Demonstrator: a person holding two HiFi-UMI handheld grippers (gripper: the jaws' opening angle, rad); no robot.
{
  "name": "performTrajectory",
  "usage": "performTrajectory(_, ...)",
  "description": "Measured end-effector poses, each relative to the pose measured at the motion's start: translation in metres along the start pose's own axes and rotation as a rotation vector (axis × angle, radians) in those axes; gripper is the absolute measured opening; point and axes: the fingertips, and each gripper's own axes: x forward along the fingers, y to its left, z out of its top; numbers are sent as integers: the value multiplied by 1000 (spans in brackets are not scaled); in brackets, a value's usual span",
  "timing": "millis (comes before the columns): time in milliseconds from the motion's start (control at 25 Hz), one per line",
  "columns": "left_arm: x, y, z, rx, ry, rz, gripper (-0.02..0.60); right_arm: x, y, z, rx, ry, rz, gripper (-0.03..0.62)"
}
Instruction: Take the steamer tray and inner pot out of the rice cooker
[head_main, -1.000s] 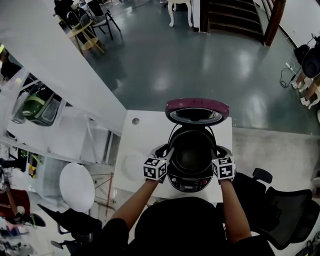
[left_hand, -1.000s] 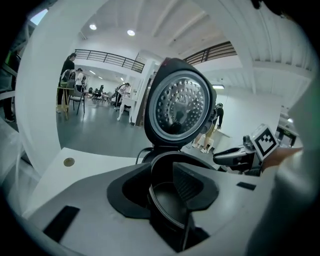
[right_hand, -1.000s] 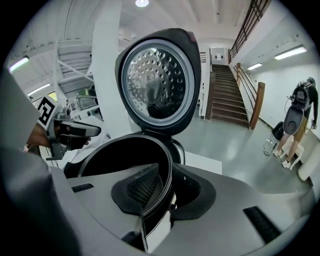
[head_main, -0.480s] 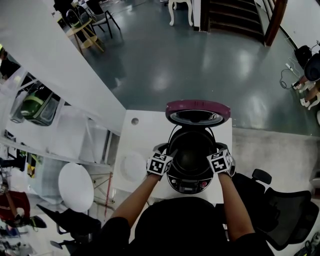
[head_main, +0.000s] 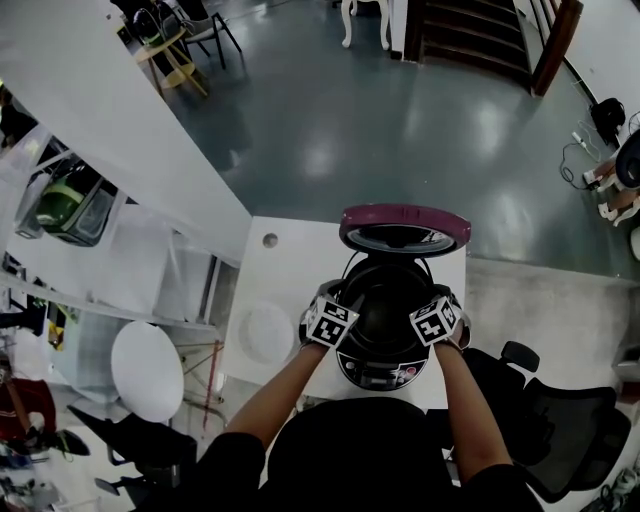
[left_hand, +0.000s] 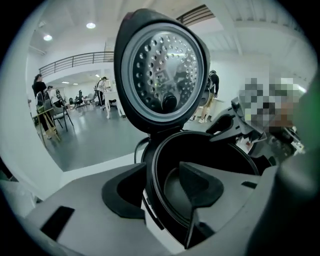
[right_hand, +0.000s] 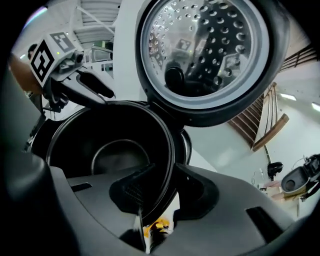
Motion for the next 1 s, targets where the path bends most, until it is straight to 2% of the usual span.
performTrajectory(240,12,0,-8,73,66,9,194,6,2,-1,-63,19,-35,92)
performTrajectory(520,15,9,-8,146,85,91,87,7,-3,3,-51,4,-38,89)
performTrajectory(640,16,7,-9,174,105,119,77,7,-3,1,-63,-1,-50,89)
performTrajectory(880,14,9,-7,106,86,134,55,7,-3,3,-38,-26,-59,77)
performTrajectory(1000,9,10,2,31,25,115,45,6,-6,2,19,-41,-37,69)
